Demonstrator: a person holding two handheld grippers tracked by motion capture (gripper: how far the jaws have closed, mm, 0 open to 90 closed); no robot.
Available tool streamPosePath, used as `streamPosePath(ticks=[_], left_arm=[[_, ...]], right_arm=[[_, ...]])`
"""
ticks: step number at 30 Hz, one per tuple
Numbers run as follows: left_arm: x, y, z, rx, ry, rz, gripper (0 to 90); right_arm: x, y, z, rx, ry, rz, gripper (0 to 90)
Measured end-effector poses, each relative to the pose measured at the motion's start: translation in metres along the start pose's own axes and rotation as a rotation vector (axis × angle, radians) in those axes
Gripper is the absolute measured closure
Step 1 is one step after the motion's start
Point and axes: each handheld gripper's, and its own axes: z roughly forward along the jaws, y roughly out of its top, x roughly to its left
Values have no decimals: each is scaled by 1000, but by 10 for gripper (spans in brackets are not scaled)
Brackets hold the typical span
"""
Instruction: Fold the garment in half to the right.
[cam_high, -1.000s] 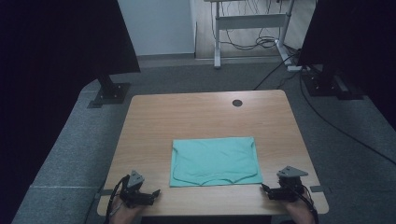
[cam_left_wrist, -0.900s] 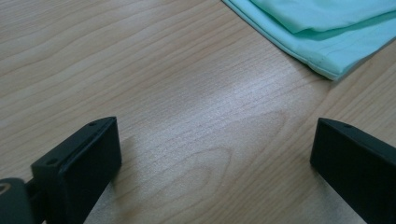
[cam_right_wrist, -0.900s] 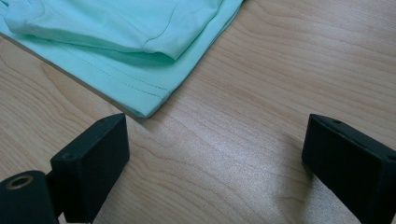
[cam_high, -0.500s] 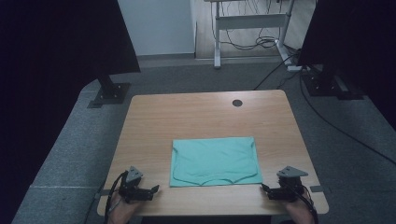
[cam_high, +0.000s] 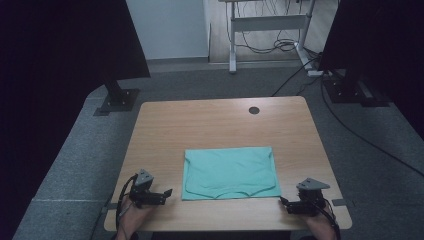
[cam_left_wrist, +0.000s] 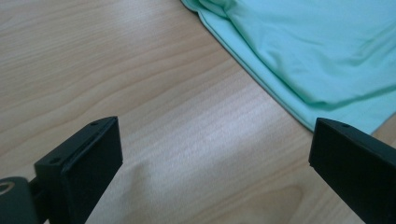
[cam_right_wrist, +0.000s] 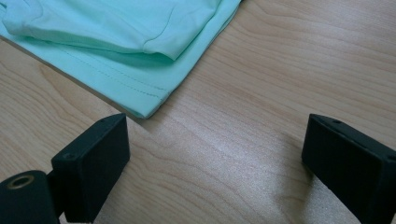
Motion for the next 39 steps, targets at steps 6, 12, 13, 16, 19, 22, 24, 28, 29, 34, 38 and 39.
streamPosePath(ticks=[6, 12, 13, 16, 19, 22, 24, 28, 29, 34, 38, 39], left_arm=[[3, 10, 5, -3, -9, -14, 32], [4, 21, 9, -15, -8, -2, 32], [4, 22, 10, -17, -4, 3, 32], [5, 25, 13, -23, -3, 9, 32], [7, 28, 17, -34, -1, 11, 32], [10, 30, 21, -42, 2, 17, 31], [12, 32, 24, -47, 1, 15, 32], [12, 37, 30, -45, 2, 23, 32], [12, 37, 30, -45, 2, 23, 32], [14, 44, 40, -49, 3, 39, 35], [16, 47, 47, -56, 2, 42, 37], [17, 49, 49, -55, 7, 45, 37]], right_arm=[[0, 0, 0, 0, 0, 0, 71], [0, 0, 0, 0, 0, 0, 72], [0, 0, 0, 0, 0, 0, 72], [0, 0, 0, 0, 0, 0, 72], [0, 0, 0, 0, 0, 0, 71], [0, 0, 0, 0, 0, 1, 72], [0, 0, 0, 1, 0, 0, 72], [0, 0, 0, 0, -1, 2, 71], [0, 0, 0, 0, -1, 2, 71], [0, 0, 0, 0, -2, 2, 71], [0, 0, 0, 0, -2, 2, 72], [0, 0, 0, 0, -2, 2, 72]])
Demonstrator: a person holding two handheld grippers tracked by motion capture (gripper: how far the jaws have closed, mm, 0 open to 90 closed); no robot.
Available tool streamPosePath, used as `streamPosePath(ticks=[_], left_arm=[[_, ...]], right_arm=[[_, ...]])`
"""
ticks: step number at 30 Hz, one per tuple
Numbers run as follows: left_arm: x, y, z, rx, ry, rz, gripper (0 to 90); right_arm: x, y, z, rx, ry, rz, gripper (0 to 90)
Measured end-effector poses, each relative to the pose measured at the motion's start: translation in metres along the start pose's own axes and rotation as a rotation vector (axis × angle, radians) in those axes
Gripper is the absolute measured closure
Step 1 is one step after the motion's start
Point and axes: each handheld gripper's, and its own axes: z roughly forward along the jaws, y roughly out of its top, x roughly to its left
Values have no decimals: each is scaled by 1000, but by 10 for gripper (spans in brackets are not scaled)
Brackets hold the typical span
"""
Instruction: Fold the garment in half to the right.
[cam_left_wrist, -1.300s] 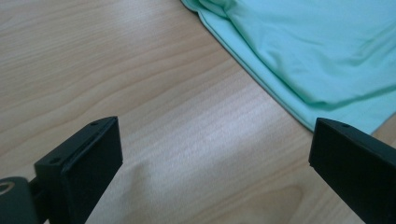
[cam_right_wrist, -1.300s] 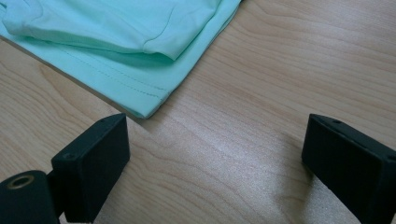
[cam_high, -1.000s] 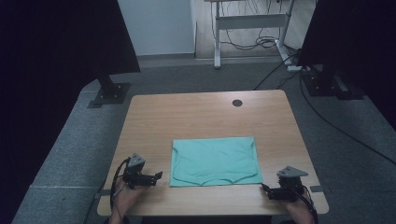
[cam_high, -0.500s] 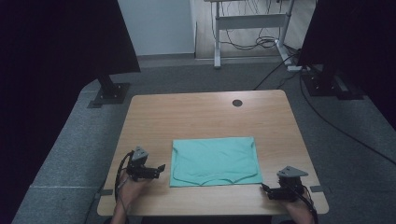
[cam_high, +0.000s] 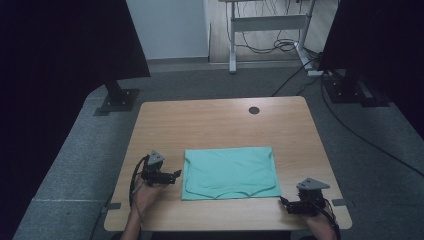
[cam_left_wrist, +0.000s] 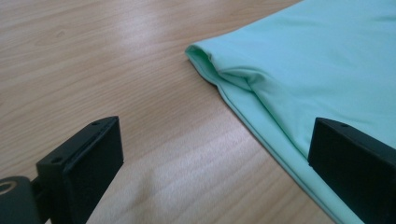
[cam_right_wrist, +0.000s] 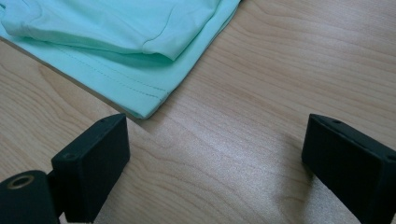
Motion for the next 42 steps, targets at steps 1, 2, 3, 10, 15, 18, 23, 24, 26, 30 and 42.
streamPosePath(ticks=[1, 2, 3, 10, 15, 18, 23, 24, 26, 30, 42], left_arm=[[1, 1, 2, 0, 6, -1, 38], [2, 2, 4, -1, 8, -3, 38], [3, 3, 6, -1, 9, -6, 39], [7, 8, 19, -6, 14, -17, 41], [11, 16, 28, -17, 19, -20, 41], [11, 20, 31, -29, 30, -25, 41], [10, 28, 41, -31, 57, -12, 45], [10, 30, 43, -29, 59, -11, 45], [10, 33, 47, -24, 71, -5, 45], [11, 38, 53, -27, 91, 0, 54], [18, 43, 77, 43, 155, 16, 58]], right_arm=[[0, 0, 0, 0, 0, 0, 72], [0, 0, 0, 0, 0, 0, 72], [0, 0, 0, 0, 0, 0, 72], [0, 0, 0, -1, 0, 0, 72], [0, 0, 1, 0, -4, 4, 70], [0, 1, 1, 0, -5, 5, 70], [0, 1, 1, 0, -6, 5, 70], [0, 1, 1, 0, -6, 5, 70], [0, 1, 1, 0, -6, 5, 70], [0, 1, 1, 0, -6, 5, 69], [0, 1, 1, 0, -6, 5, 70]])
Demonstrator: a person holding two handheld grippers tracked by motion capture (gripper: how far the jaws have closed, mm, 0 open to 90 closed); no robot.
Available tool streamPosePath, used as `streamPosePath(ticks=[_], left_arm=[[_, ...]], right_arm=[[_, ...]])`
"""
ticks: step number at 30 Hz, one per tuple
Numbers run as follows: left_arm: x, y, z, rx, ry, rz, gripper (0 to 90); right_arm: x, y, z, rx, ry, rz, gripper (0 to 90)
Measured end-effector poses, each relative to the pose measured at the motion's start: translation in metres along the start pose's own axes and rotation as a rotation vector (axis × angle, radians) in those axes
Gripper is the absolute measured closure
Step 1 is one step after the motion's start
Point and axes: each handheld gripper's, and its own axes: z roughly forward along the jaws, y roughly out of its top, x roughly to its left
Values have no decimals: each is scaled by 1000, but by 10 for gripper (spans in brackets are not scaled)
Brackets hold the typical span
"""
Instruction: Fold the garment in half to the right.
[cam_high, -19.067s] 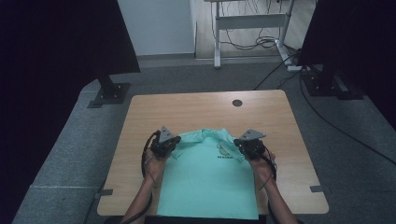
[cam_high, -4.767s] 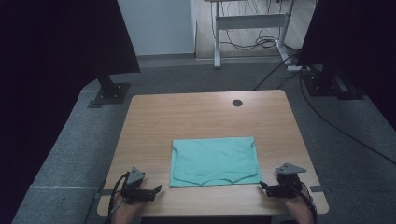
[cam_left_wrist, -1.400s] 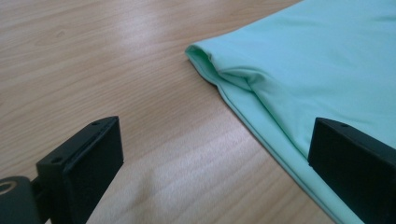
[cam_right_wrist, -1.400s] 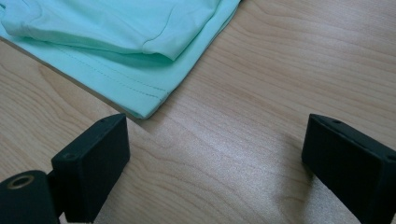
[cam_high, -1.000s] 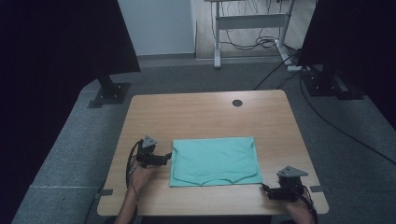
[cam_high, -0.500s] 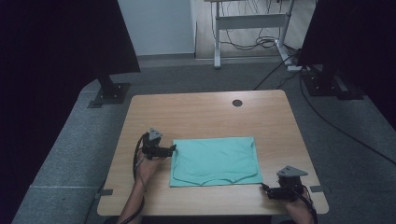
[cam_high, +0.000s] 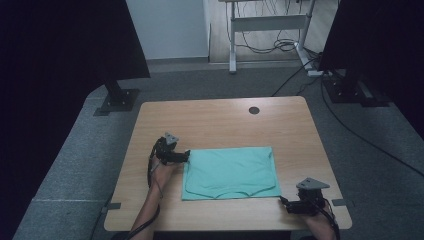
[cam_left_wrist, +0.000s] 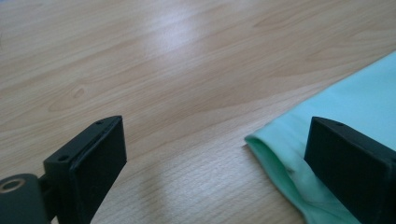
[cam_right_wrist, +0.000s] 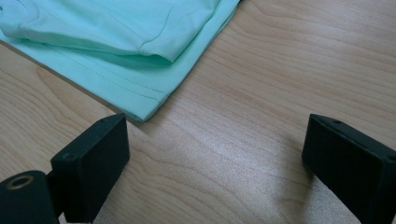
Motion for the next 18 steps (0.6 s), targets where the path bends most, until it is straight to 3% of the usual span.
streamPosePath(ticks=[5, 11, 14, 18], left_arm=[[-1, -1, 5, 33, 1, 17, 52], [0, -5, 1, 53, -1, -35, 56], [-2, -7, -3, 64, 7, -34, 62], [-3, -2, -6, 27, -8, -26, 61]], right_arm=[[0, 0, 0, 0, 0, 0, 70], [0, 0, 0, 1, 0, -1, 68], [0, 0, 0, 1, 0, 0, 68], [0, 0, 0, 2, 1, -1, 66]])
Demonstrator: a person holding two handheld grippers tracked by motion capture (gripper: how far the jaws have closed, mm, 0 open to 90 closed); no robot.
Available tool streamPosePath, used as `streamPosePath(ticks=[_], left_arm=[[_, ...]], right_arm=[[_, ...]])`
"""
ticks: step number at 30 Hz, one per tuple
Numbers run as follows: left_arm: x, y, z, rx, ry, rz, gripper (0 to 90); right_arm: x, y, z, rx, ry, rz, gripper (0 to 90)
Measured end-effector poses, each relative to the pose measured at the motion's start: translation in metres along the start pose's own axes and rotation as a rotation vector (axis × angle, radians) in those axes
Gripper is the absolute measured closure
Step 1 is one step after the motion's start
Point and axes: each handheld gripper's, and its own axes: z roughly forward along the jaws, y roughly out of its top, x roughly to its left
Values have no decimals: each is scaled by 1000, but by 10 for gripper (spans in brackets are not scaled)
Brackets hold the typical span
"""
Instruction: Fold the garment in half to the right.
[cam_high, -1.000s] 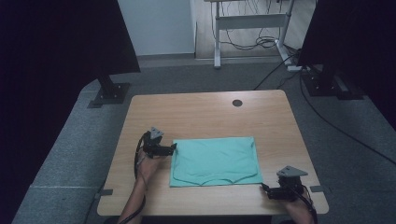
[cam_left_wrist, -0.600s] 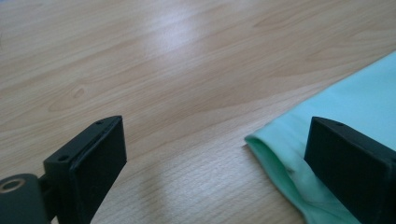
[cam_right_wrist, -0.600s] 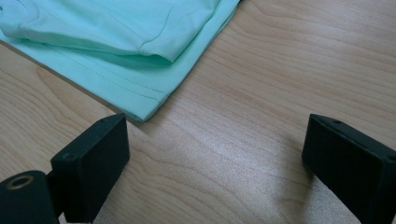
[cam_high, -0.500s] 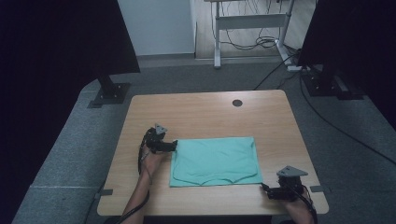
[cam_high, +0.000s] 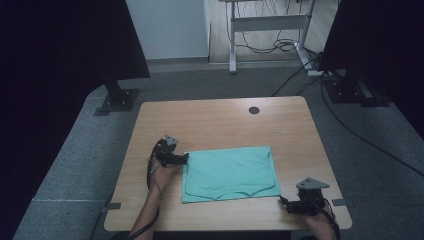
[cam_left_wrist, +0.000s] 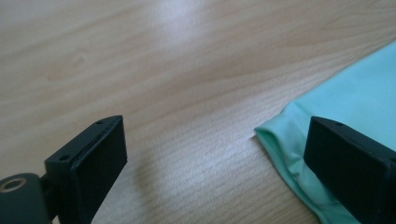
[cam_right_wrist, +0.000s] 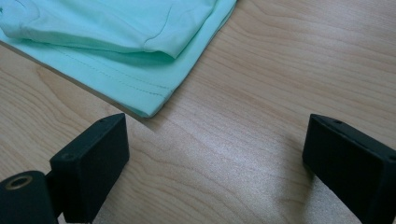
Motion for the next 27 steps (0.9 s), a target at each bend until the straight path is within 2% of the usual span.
streamPosePath(ticks=[4, 6, 11, 18, 27], left_arm=[[1, -2, 7, 27, -6, 15, 59], [4, -5, 9, 13, -31, -23, 55], [10, -6, 10, 23, -65, -51, 57], [11, -6, 10, 24, -78, -41, 52], [11, -6, 10, 24, -79, -40, 51]], right_arm=[[0, 0, 0, 0, 0, 0, 66], [0, 0, 0, 0, 0, -1, 65], [1, 2, 1, -6, 22, 16, 72], [7, 12, 4, -19, 33, -2, 70], [21, 28, 15, -25, 67, -41, 62]])
